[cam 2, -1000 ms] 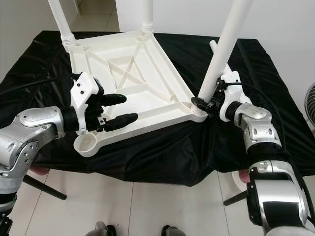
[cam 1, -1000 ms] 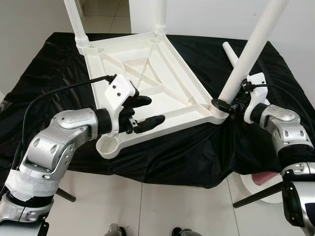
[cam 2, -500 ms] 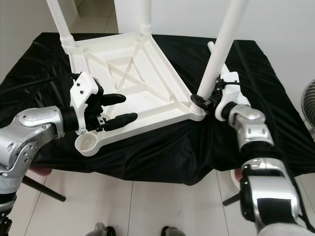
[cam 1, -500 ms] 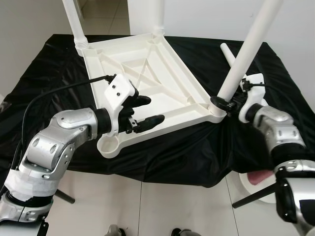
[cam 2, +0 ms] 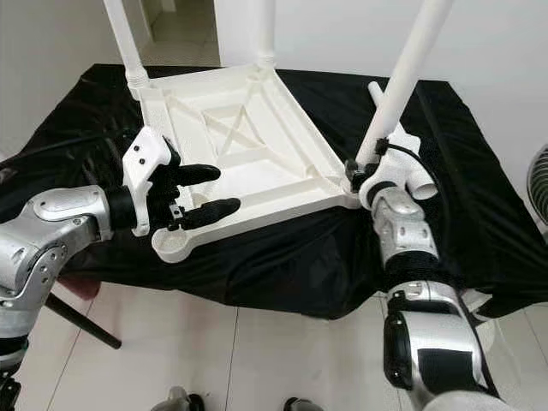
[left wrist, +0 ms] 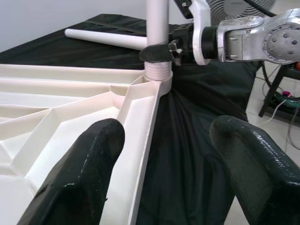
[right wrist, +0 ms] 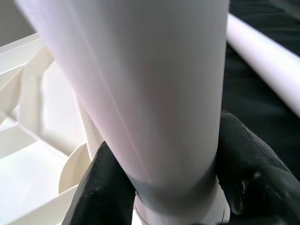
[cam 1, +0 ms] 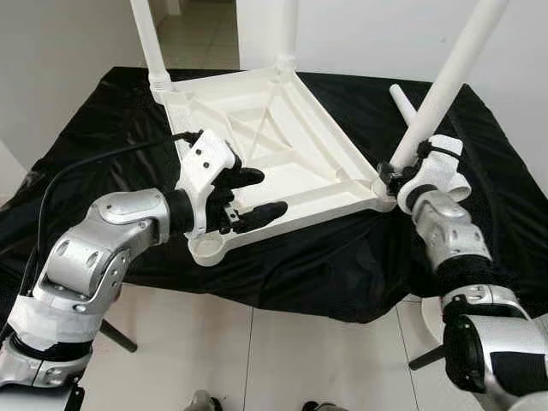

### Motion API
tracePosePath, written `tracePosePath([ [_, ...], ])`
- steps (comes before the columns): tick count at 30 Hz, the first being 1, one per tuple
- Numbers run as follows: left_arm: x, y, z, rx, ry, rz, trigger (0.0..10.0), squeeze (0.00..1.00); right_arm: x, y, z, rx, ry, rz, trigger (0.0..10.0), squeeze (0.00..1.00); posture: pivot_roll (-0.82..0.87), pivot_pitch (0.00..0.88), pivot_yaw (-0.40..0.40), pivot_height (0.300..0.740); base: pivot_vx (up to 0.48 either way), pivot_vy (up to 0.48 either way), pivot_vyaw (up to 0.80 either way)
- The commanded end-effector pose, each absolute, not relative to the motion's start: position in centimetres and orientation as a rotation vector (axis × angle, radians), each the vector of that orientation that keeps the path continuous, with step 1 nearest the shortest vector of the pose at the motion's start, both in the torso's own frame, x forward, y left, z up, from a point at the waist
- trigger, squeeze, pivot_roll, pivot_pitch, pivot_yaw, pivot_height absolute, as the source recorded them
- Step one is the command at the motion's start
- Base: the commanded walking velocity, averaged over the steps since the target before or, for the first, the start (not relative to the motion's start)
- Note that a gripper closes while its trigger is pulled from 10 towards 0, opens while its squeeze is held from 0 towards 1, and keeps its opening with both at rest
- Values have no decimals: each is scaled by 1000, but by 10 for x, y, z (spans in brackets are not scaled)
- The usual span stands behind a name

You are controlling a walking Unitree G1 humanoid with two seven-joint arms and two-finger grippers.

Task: Building children table

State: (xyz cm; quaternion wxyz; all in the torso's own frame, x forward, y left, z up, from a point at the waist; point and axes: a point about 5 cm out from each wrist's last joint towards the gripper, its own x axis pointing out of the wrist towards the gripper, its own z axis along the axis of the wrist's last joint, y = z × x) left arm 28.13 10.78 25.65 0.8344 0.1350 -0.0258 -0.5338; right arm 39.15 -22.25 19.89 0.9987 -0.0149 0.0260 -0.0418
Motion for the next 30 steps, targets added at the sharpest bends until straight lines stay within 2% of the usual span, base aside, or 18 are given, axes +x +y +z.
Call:
tracePosePath([
  [1,279,106,256,292,-49,-1160,10000,0,376,-240,147,23,264,-237,0,0,-5,171,58,740,0,0,0],
  [6,279,106,256,293,-49,-1159,10000,0,376,-241,150,33,240,-293,0,0,-5,171,58,740,0,0,0],
  [7,279,106,256,292,-49,-1159,10000,0,378,-239,155,24,211,-303,4157,0,-5,171,58,740,0,0,0],
  [9,279,106,256,292,-50,-1159,10000,0,378,-238,159,16,191,-311,4157,0,-5,171,58,740,0,0,0],
  [10,279,106,256,292,-50,-1157,10000,0,381,-231,166,-2,145,-254,10000,0,-5,171,58,740,0,0,0],
  [13,279,106,256,292,-51,-1156,10000,0,382,-225,171,-20,115,-215,10000,0,-5,171,58,740,0,0,0],
  [14,279,106,256,292,-51,-1155,10000,0,382,-219,176,-23,78,-154,10000,1000,-4,168,53,740,0,0,0],
  [15,279,106,256,292,-51,-1155,10000,0,382,-219,176,-23,78,-154,10000,1000,-4,168,53,740,0,0,0],
  [17,279,106,256,292,-51,-1155,10000,0,381,-206,188,-17,-7,-29,10000,1000,-4,168,53,740,0,0,0],
  [19,279,106,256,292,-51,-1155,10000,0,381,-206,188,-17,-7,-29,10000,1000,-4,168,53,740,0,0,0],
  [20,279,106,256,292,-51,-1154,10000,0,380,-200,197,-16,-67,39,10000,0,-4,168,53,740,0,0,0],
  [22,279,106,256,292,-53,-1154,10000,0,374,-193,212,-29,-161,137,10000,0,-4,165,50,740,0,0,0],
  [30,289,104,260,318,-75,-1102,10000,0,359,-201,234,-70,-308,112,10000,0,-2,161,40,740,0,0,0],
])
